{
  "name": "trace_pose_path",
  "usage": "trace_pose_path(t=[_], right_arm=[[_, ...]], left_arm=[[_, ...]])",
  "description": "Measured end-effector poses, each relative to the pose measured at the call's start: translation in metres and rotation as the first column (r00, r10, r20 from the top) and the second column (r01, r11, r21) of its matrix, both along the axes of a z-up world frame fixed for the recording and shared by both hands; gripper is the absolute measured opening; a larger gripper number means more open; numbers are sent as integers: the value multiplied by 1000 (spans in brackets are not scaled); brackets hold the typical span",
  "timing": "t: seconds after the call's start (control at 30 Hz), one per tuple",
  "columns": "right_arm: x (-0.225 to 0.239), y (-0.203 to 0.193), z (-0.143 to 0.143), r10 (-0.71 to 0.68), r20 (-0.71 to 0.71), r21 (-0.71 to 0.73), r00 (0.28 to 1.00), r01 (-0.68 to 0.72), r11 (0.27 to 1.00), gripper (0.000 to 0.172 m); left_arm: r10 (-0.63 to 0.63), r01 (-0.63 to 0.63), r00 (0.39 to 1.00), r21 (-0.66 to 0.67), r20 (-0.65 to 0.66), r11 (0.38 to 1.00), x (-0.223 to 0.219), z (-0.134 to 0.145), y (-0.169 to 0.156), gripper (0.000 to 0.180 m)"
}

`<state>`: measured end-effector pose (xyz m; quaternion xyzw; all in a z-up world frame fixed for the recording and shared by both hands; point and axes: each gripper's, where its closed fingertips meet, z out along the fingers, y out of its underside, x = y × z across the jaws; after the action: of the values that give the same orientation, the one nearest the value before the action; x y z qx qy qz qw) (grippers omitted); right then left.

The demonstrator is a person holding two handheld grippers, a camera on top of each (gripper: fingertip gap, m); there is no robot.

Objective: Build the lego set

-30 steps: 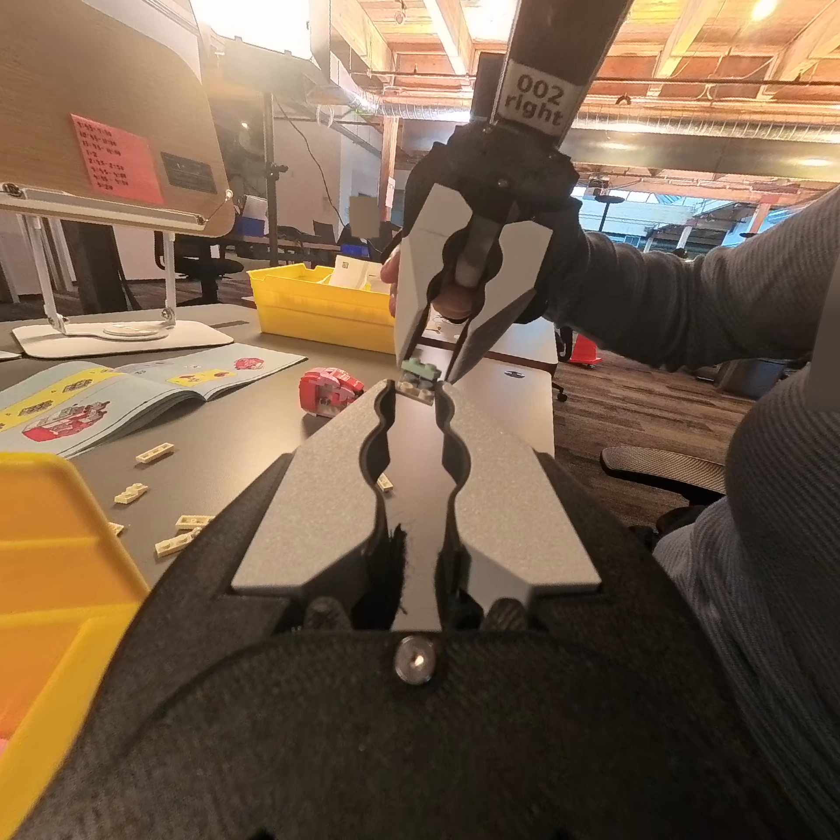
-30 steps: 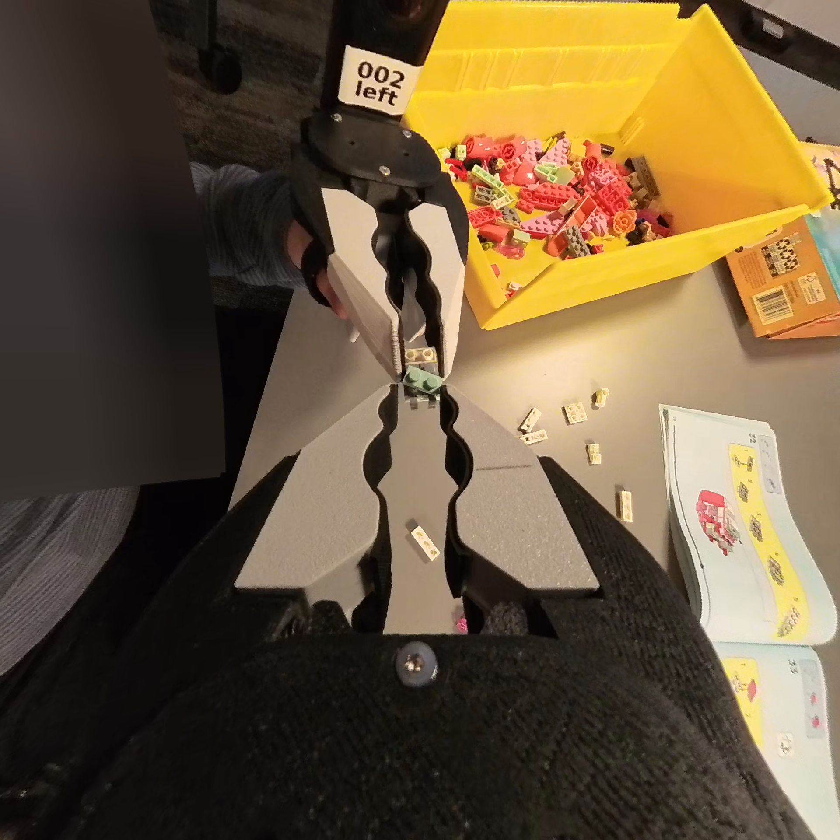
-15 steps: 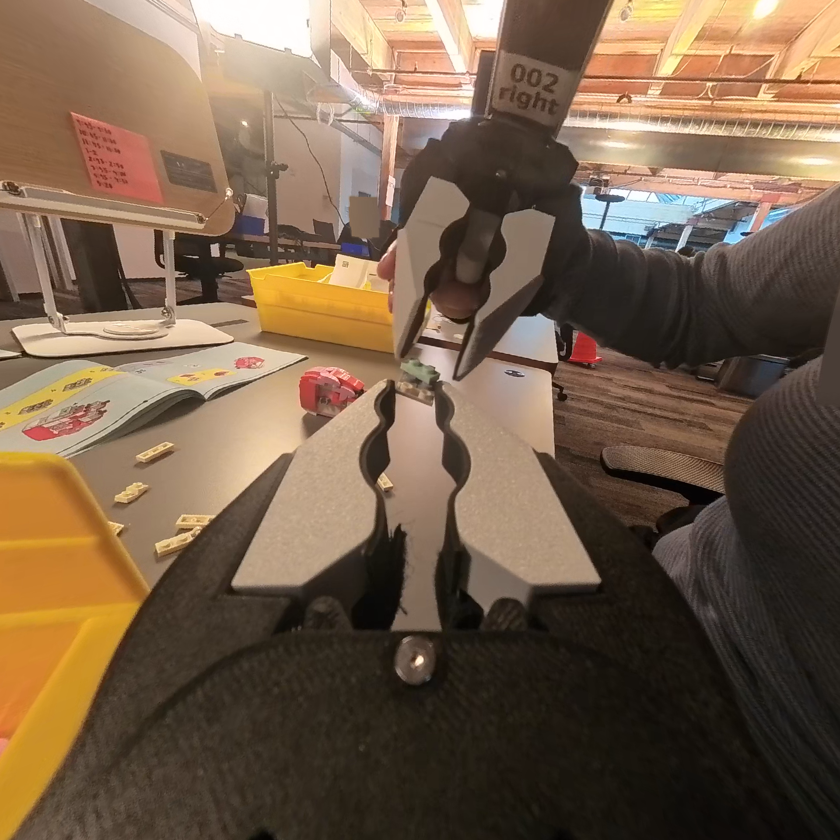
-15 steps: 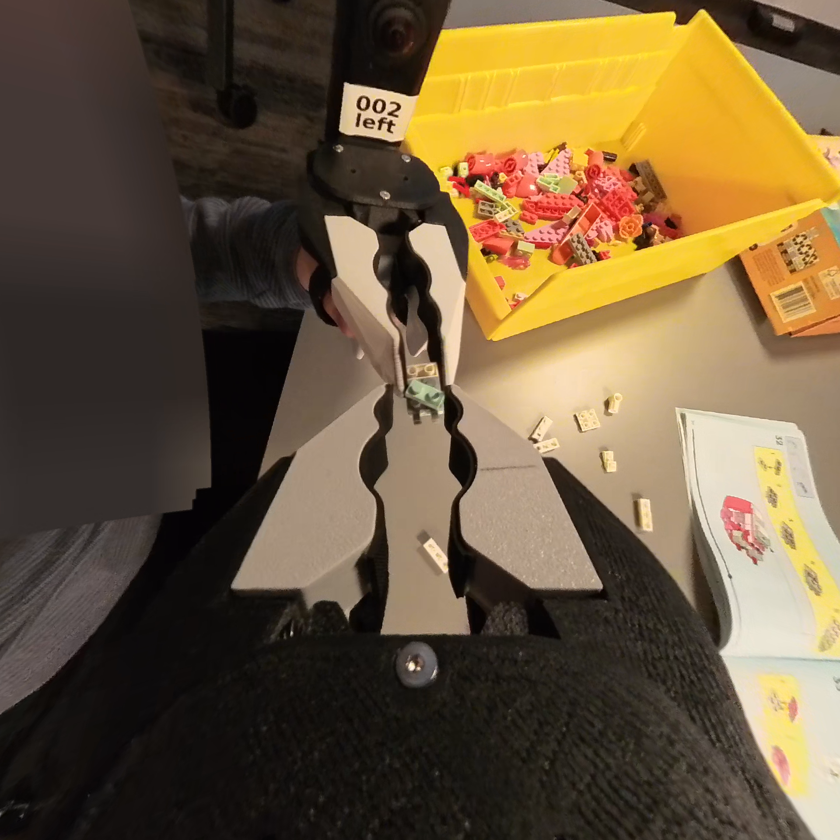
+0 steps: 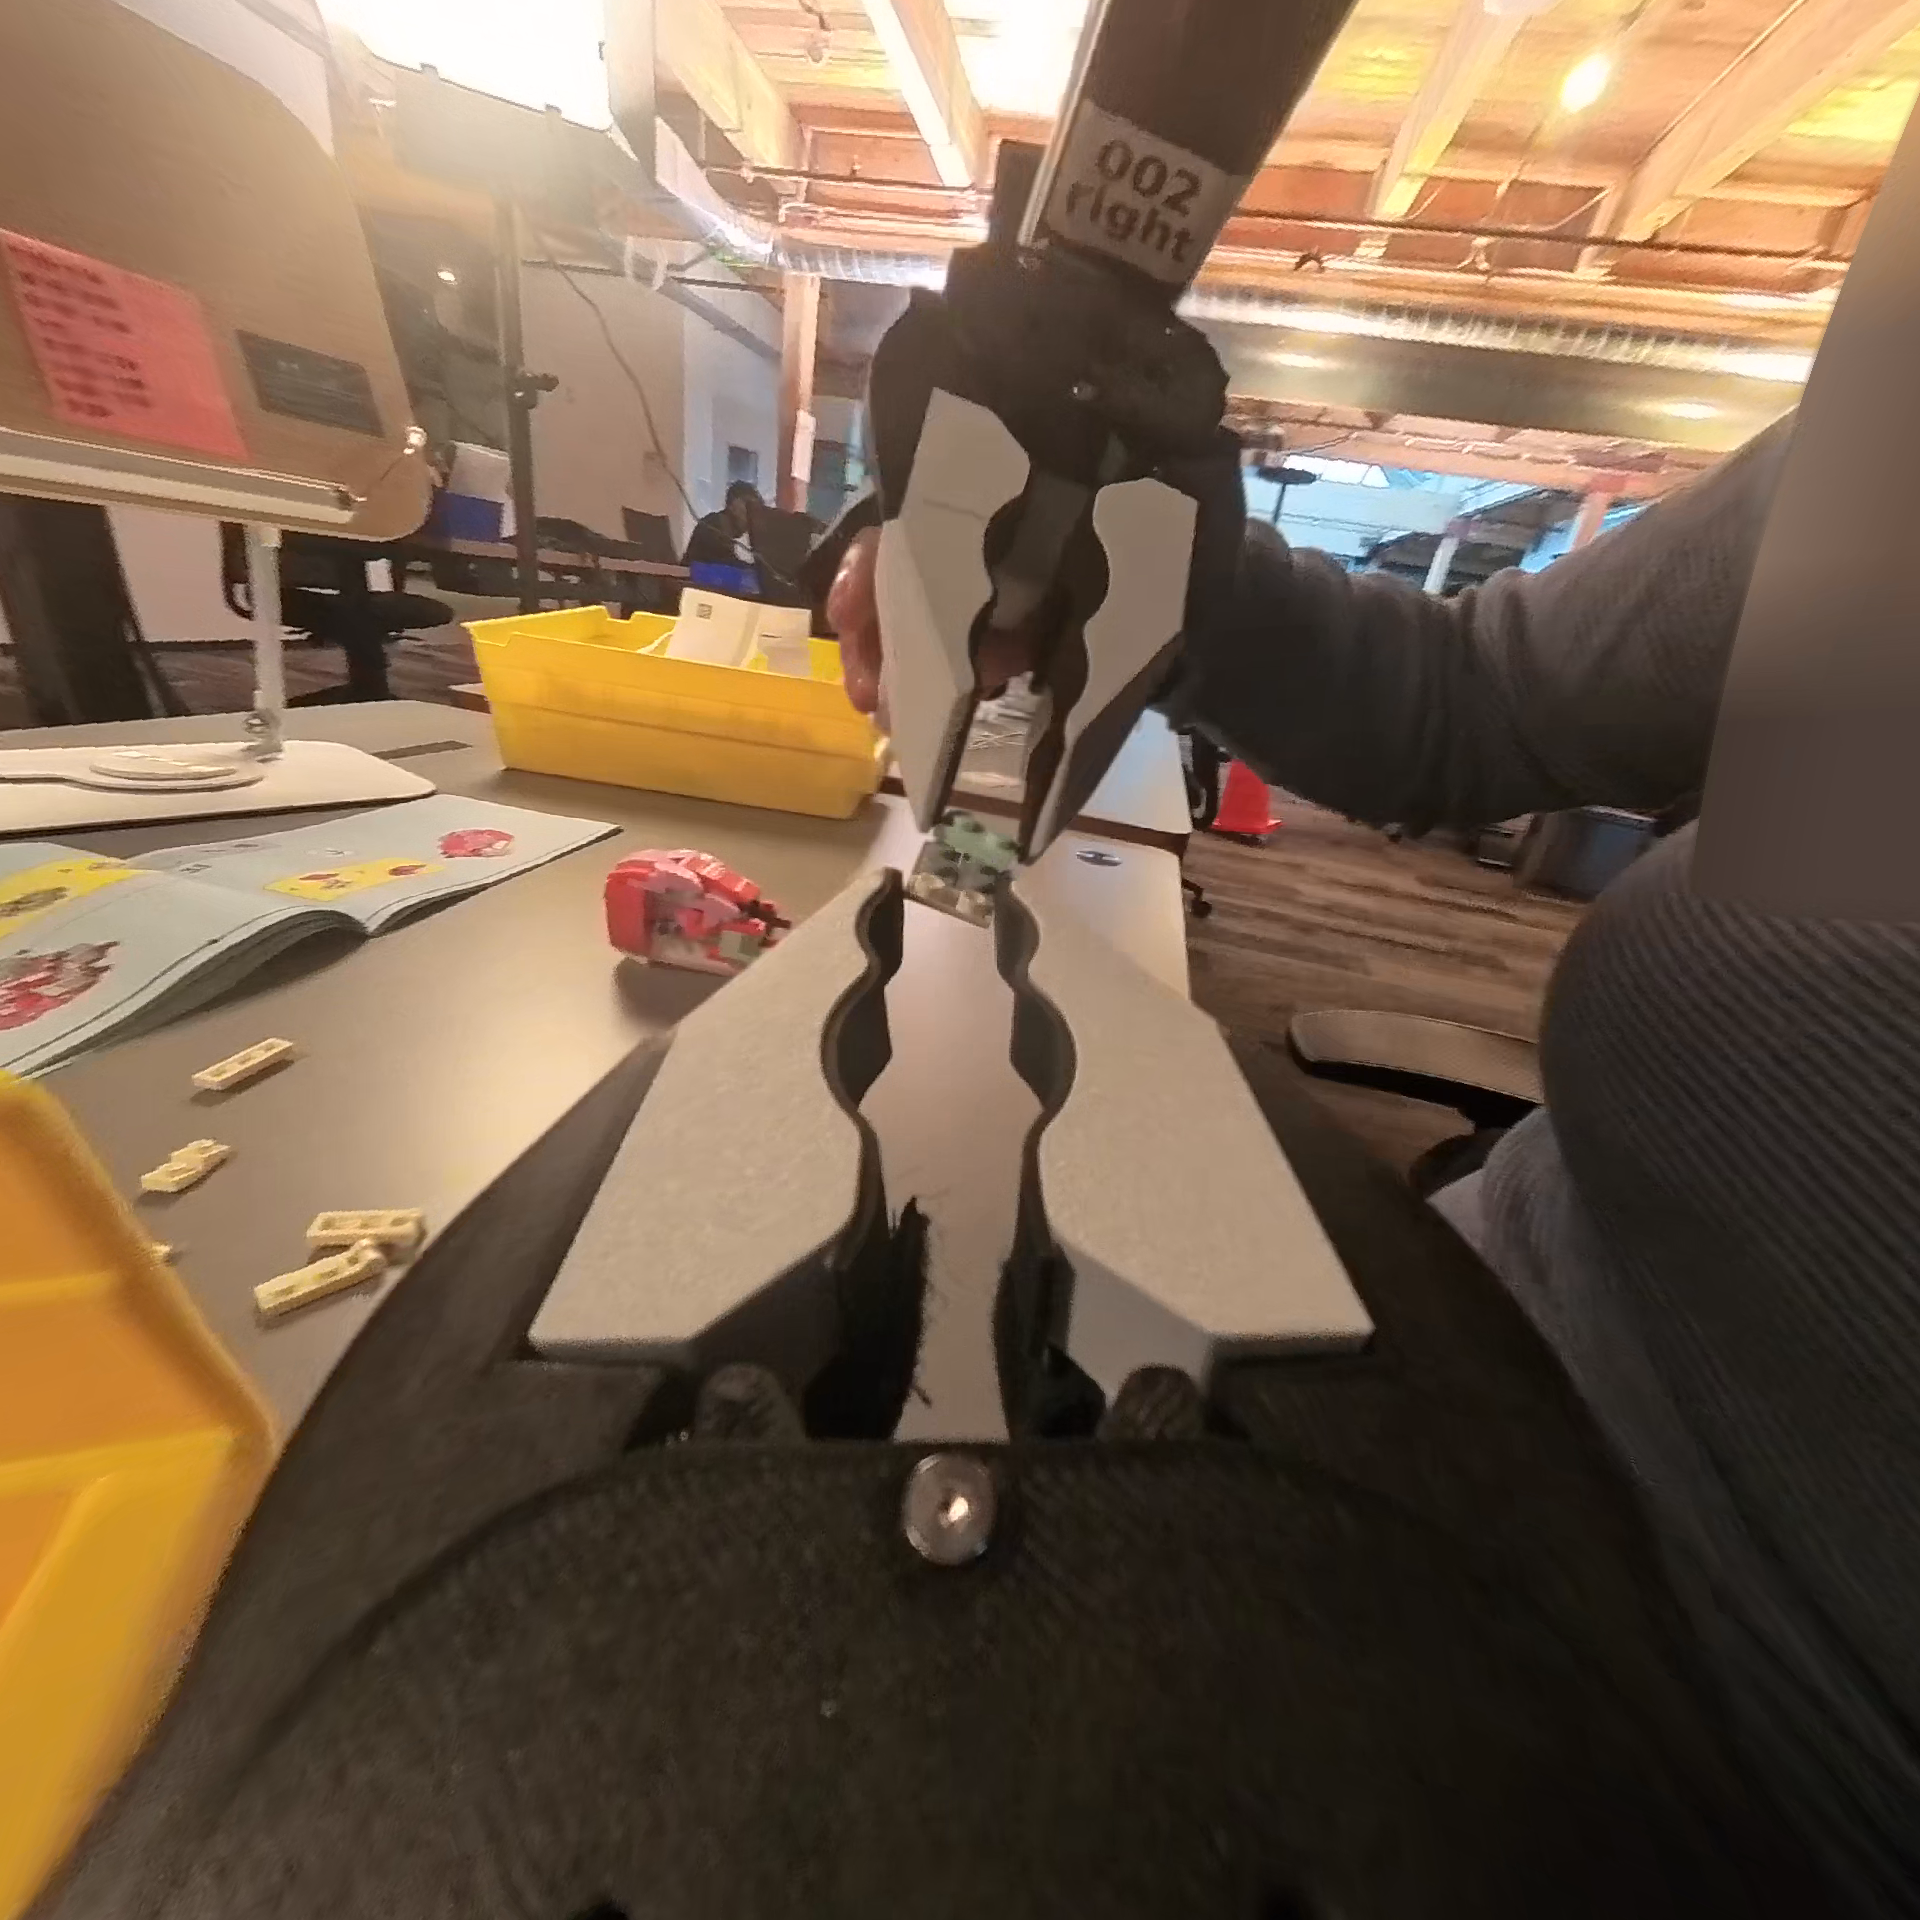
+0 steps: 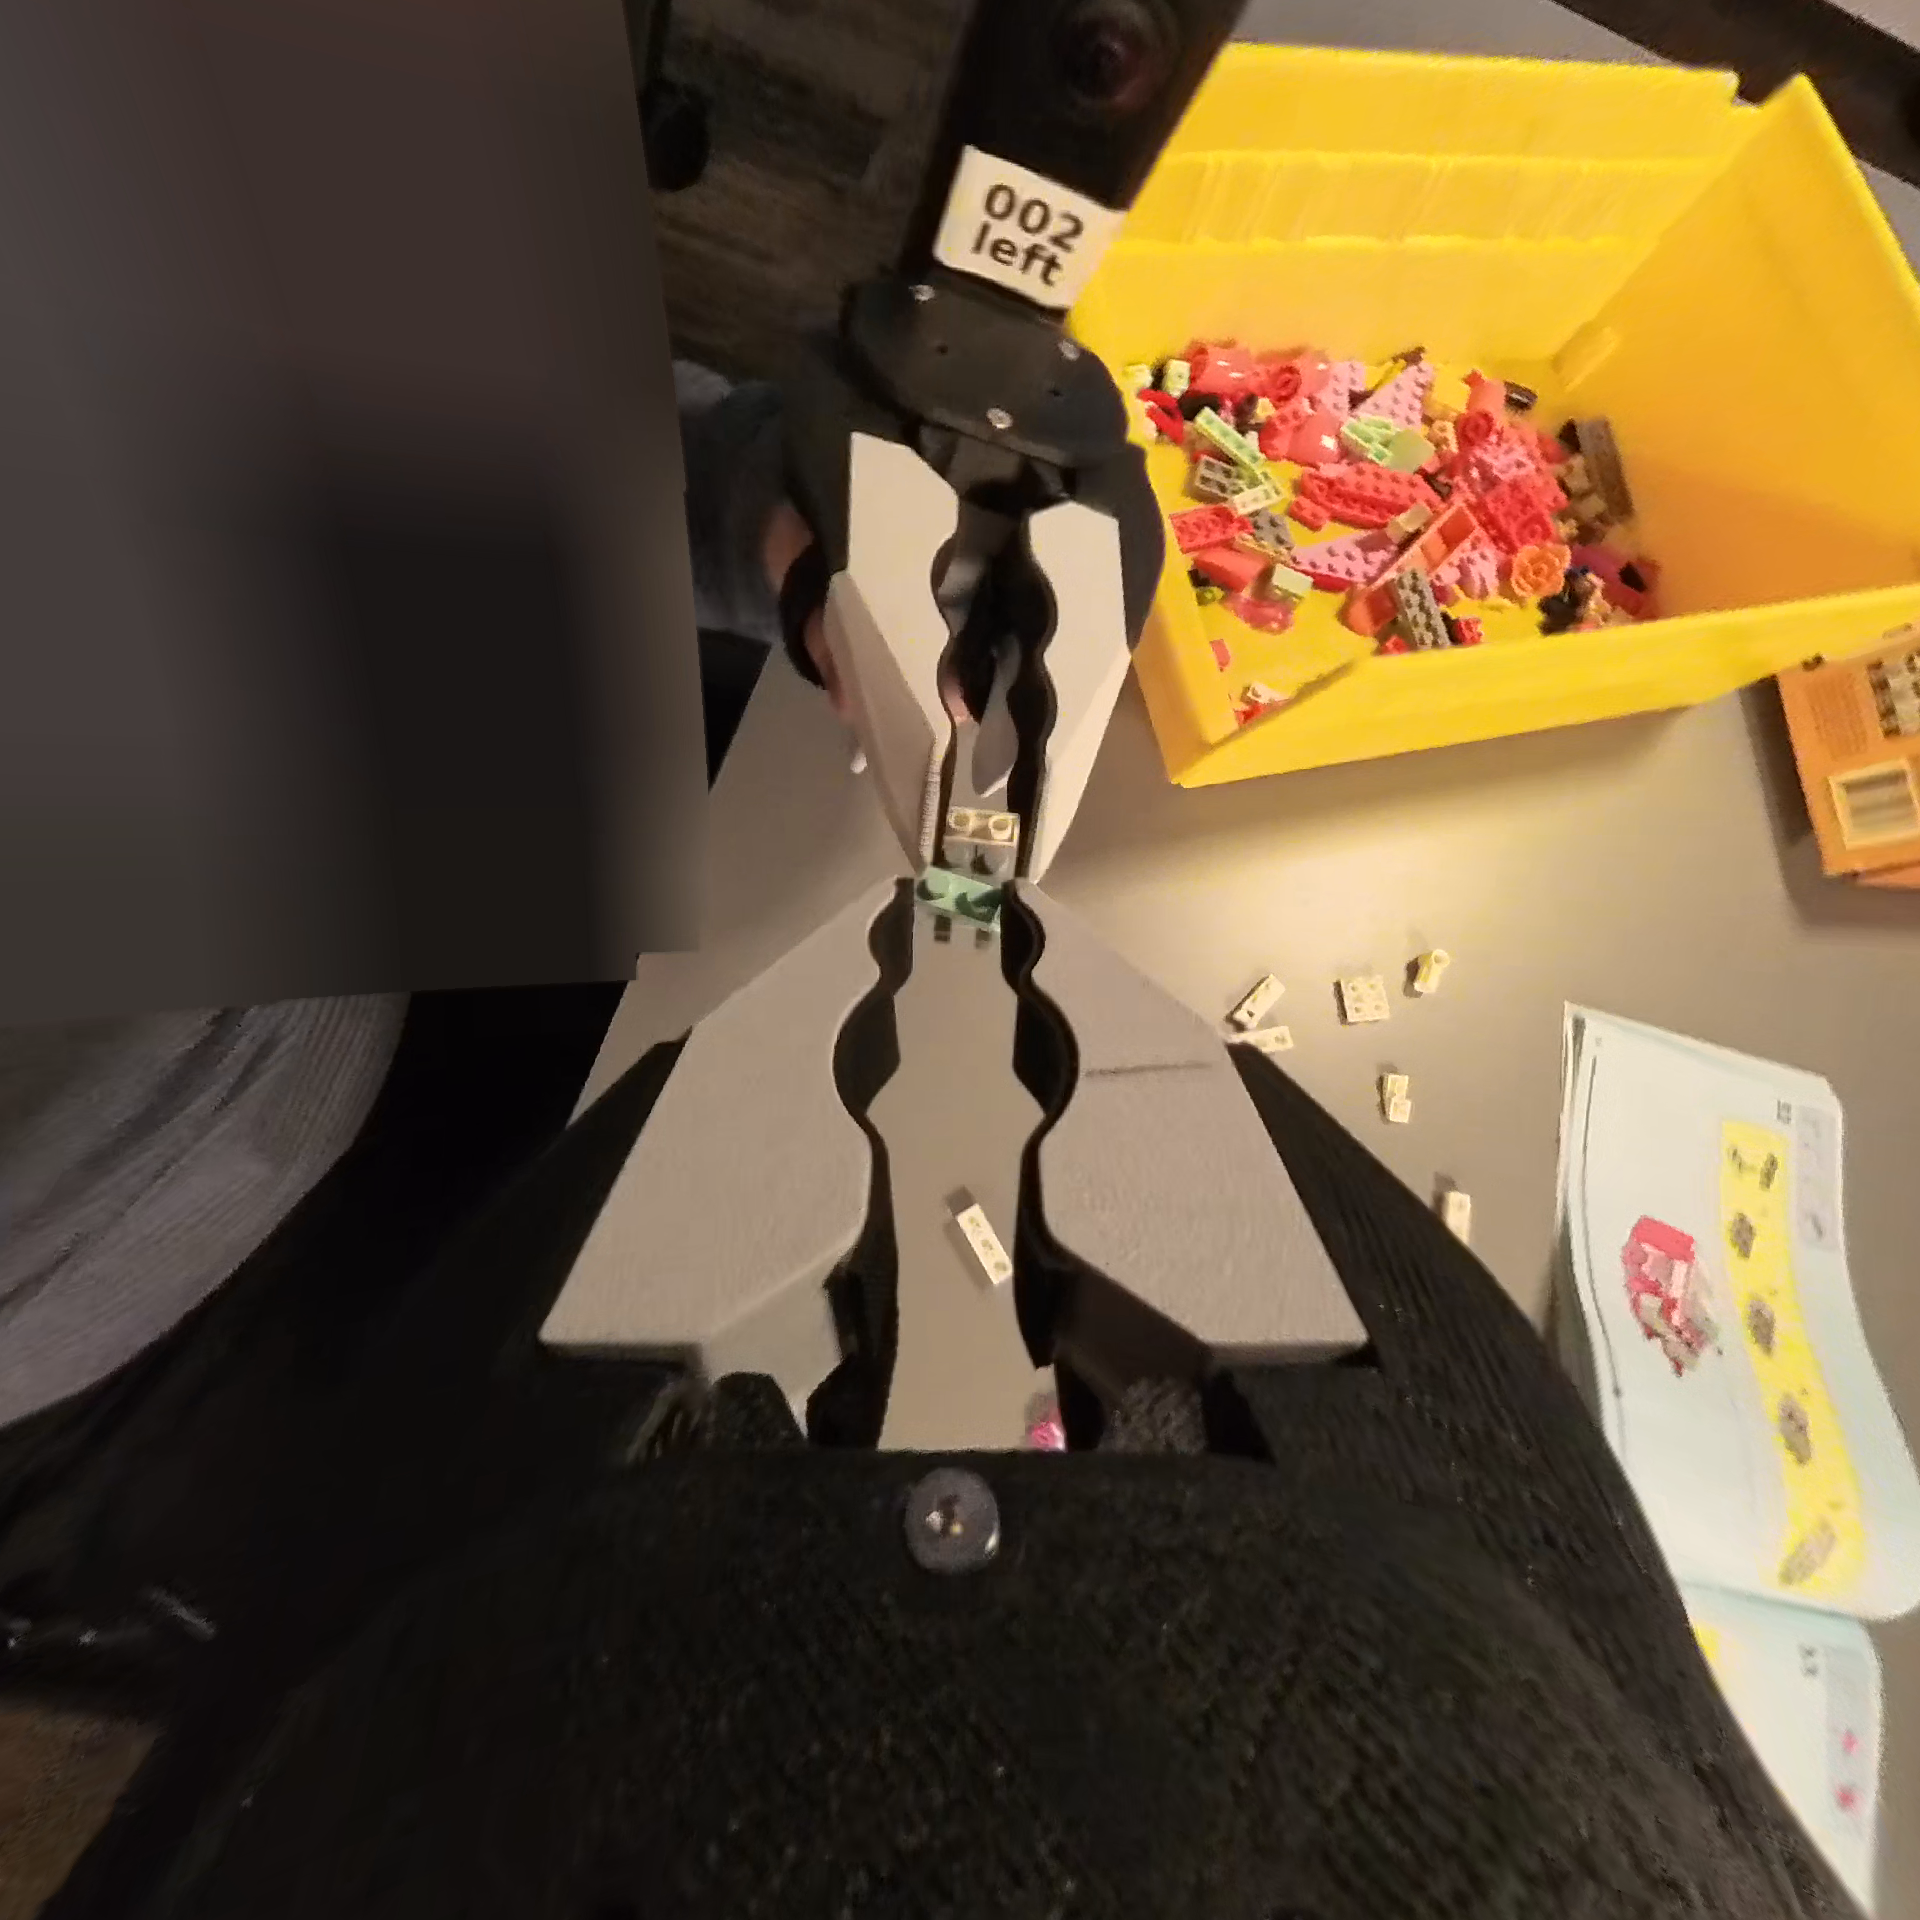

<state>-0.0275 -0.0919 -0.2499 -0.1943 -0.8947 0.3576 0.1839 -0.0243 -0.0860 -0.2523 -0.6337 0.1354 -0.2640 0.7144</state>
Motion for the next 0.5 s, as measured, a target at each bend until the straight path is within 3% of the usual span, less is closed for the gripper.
trace_pose_path(t=[0.5], right_arm=[[7, -5, -2, 92, 49, 66, 995, -96, 993, 16]], left_arm=[[-91, 91, 995, 2, 31, 996, 9, 2, -6, 16]])
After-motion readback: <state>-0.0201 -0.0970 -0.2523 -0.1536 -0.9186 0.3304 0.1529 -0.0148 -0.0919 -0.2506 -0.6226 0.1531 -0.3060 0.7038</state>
